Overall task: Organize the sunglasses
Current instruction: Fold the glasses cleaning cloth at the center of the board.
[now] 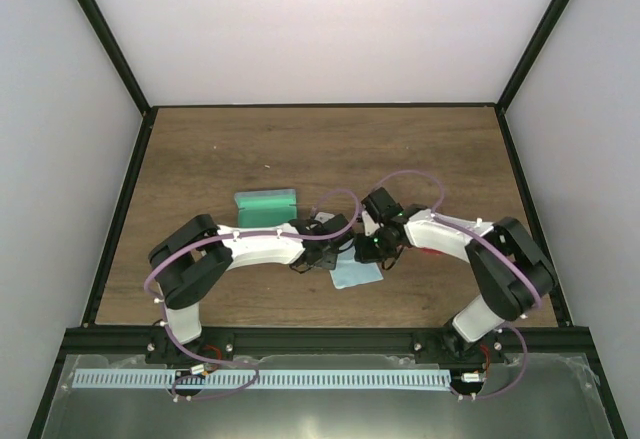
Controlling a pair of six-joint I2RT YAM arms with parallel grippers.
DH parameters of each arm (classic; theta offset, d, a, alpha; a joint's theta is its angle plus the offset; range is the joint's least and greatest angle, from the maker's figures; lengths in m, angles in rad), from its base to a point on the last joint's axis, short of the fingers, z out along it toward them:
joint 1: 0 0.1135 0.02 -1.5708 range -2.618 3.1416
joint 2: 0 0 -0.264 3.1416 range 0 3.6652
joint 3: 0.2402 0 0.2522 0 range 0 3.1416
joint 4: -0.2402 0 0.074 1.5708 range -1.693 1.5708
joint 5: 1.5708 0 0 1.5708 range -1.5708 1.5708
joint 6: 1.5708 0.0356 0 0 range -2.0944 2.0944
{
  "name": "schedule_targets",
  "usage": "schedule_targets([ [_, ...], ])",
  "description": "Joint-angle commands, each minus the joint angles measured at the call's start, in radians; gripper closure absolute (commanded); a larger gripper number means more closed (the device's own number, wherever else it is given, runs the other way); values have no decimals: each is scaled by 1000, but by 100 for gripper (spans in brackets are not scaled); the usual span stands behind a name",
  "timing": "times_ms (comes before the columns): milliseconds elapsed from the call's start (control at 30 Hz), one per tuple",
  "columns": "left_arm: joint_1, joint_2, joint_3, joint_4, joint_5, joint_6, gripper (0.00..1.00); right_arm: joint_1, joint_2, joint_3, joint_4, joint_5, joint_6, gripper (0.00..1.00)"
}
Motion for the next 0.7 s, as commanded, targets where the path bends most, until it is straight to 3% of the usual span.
schedule_targets([
  [0,35,112,-85,-233,-30,27,38,-4,62,13,14,41,-14,90],
  [300,36,117,-109,-222,-35,31,38,-33,79,28,-41,206,0,90],
  [667,35,130,-106,-217,-36,36,38,-92,70,59,-50,235,-19,90],
])
